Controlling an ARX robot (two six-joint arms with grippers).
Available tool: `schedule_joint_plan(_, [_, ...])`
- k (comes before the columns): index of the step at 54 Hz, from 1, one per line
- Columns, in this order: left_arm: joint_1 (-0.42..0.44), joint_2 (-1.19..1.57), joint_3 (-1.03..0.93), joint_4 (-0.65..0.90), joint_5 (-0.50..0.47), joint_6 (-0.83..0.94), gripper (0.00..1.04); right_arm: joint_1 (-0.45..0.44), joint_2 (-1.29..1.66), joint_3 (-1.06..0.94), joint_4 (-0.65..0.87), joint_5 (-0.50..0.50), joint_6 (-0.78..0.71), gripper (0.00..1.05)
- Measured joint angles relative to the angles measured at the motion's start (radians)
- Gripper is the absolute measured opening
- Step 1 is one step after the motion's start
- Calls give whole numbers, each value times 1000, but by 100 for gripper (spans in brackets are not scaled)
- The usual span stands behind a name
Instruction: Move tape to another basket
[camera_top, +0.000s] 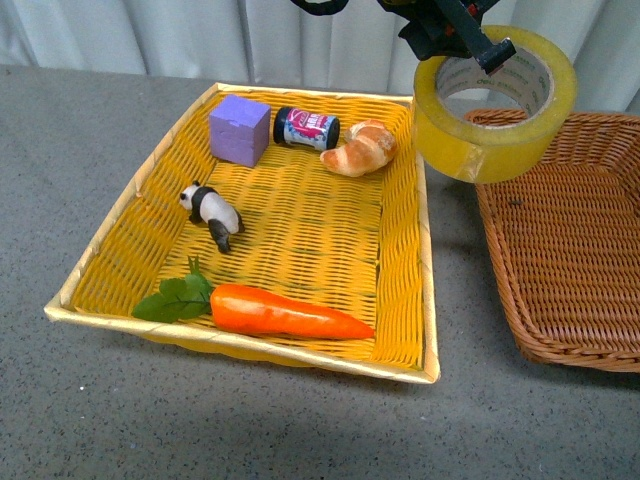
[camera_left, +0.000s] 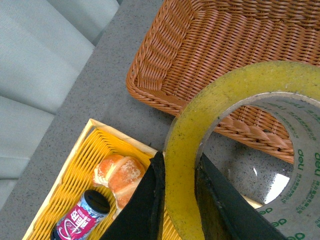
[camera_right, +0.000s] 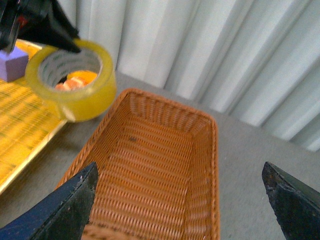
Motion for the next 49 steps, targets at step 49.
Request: schedule_joint_plan(49, [1, 1, 0, 0, -1, 0, 15, 168, 1182, 792, 5, -37, 159, 96])
